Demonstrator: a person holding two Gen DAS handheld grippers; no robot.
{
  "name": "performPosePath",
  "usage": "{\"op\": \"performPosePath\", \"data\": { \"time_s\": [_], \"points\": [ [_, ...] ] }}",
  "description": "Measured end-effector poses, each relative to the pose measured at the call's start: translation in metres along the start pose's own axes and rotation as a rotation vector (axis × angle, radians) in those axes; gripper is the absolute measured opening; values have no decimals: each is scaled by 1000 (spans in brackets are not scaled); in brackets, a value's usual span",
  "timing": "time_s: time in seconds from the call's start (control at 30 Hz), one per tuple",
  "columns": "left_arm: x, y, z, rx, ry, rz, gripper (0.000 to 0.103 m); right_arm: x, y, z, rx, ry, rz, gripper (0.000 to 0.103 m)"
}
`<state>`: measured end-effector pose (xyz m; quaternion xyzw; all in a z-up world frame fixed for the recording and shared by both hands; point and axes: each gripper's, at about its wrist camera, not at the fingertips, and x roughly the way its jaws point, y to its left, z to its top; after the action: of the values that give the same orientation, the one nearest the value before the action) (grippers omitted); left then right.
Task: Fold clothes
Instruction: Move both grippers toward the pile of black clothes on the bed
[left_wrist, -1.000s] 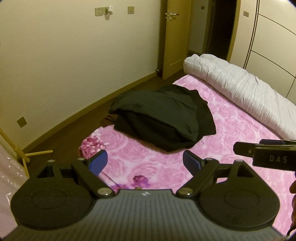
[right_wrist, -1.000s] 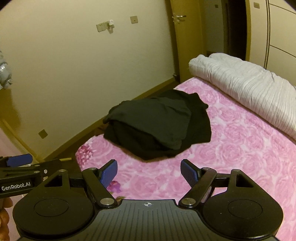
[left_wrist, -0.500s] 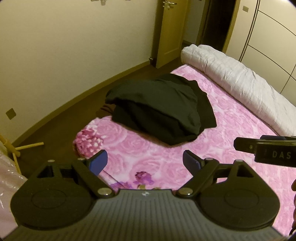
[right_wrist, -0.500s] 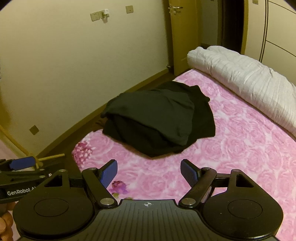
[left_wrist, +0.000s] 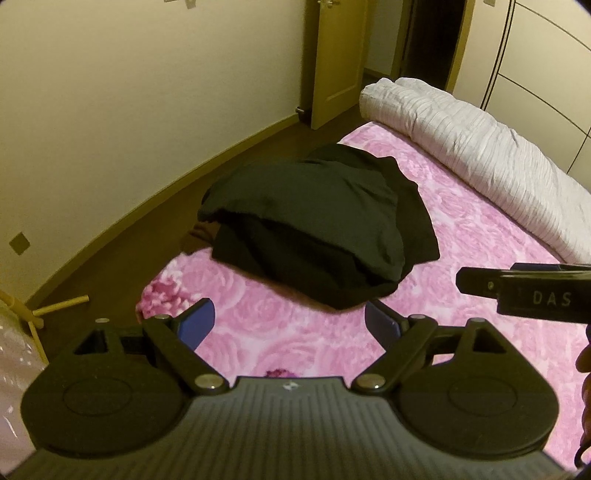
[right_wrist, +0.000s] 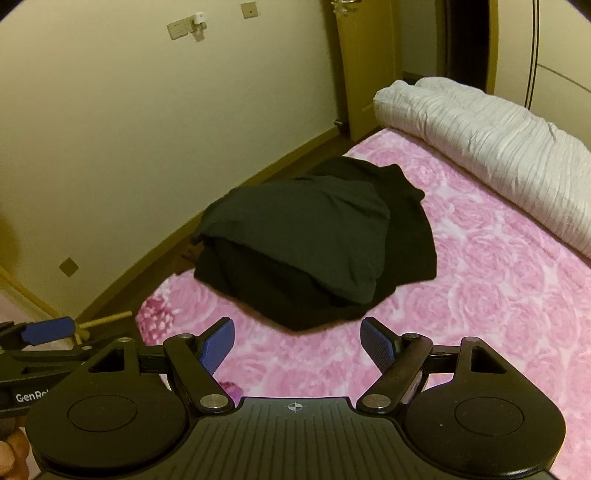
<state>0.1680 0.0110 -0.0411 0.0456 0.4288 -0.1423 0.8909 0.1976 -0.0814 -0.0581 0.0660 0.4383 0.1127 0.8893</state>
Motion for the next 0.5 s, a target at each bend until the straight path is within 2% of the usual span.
{"op": "performPosePath", "data": {
  "time_s": [0.5],
  "points": [
    [25,-24,30,35,14,19,86,24,-27,31,19,1,30,78]
  ]
}}
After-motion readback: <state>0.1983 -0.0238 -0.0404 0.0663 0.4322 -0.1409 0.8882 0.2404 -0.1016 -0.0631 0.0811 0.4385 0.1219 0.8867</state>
